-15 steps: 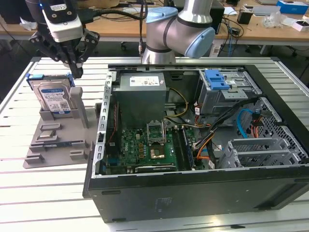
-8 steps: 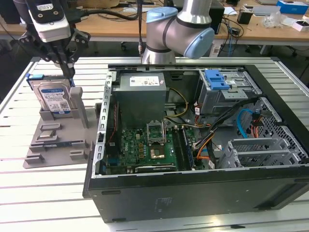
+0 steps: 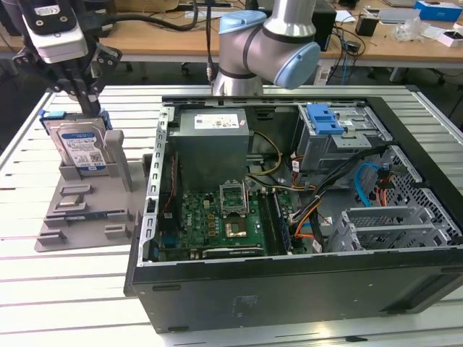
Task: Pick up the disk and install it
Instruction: 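Reach for the disk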
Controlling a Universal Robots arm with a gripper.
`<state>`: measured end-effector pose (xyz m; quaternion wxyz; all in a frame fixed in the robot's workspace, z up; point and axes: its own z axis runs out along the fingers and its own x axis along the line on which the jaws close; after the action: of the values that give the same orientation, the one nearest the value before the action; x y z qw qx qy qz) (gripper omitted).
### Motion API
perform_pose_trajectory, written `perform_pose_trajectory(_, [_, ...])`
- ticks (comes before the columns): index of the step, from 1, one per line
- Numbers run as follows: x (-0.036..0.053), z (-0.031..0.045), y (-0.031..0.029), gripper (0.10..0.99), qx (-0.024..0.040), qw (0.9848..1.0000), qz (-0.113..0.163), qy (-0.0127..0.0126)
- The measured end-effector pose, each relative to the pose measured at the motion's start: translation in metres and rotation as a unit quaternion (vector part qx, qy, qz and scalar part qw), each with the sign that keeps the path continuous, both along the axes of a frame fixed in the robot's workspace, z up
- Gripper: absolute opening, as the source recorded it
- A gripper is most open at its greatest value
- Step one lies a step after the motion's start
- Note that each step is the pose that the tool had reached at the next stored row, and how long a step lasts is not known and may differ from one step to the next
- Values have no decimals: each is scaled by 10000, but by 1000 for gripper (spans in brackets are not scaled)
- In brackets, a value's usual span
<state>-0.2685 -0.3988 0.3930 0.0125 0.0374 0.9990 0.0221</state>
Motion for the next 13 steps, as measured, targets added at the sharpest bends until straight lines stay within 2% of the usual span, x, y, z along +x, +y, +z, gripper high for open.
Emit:
perform_pose_trajectory(8, [-252,-1,0,106,0,10000,1,0])
perform_pose_trajectory(13, [-327,-1,0,106,0,10000,0,0])
